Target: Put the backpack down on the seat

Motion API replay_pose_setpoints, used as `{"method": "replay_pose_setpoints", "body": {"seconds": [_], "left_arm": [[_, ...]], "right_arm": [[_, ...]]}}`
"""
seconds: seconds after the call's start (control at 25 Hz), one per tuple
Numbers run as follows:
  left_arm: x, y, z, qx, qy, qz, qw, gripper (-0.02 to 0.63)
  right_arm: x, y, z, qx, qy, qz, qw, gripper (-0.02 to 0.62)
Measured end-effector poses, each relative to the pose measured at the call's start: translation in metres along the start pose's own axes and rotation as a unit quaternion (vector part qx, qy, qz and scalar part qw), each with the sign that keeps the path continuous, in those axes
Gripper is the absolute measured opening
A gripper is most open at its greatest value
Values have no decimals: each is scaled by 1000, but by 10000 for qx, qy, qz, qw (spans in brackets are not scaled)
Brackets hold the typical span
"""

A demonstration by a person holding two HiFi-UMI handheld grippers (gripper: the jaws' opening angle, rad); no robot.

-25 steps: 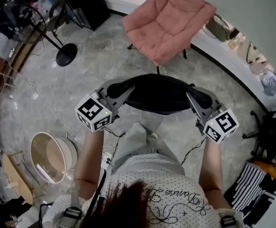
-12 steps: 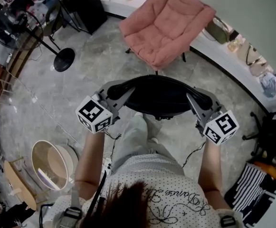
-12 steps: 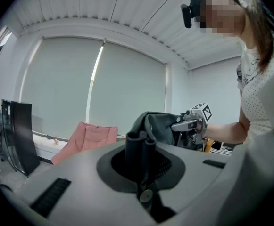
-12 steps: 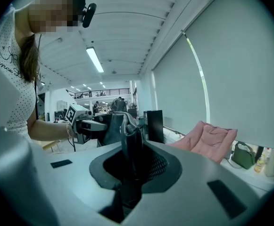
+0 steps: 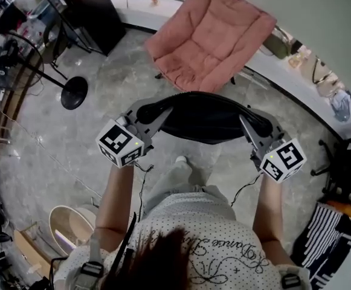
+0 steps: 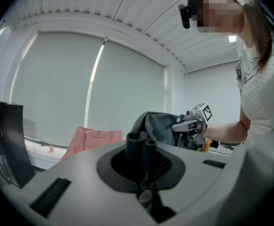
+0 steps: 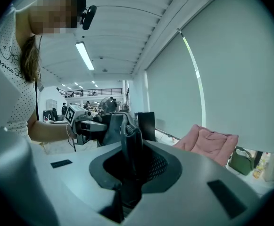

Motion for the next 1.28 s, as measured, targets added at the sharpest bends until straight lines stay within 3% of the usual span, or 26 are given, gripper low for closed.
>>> {"method": "replay_pose_setpoints", "body": {"seconds": [0.36, 0.76, 1.28], "left_arm": [[70, 28, 3, 4, 12, 208, 9998, 20], [123, 37, 8, -55, 388, 145, 9991, 21], [202, 74, 85, -154, 816, 83, 9965, 21]], "right_arm": [[-20, 14, 65, -68, -113, 189, 9997, 57], [-46, 13, 122, -46, 222, 360, 9991, 57], [-161, 12, 194, -215, 591, 182, 9979, 57]]}}
Point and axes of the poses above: the fingertips, and each gripper's own axes: z forward along the fingers, x to its left, y out of its top, the point moved 3 cm from there along -z, backward along the fingers, and after that the axes turned 13 degrees about -z, right-handed, at the moved point
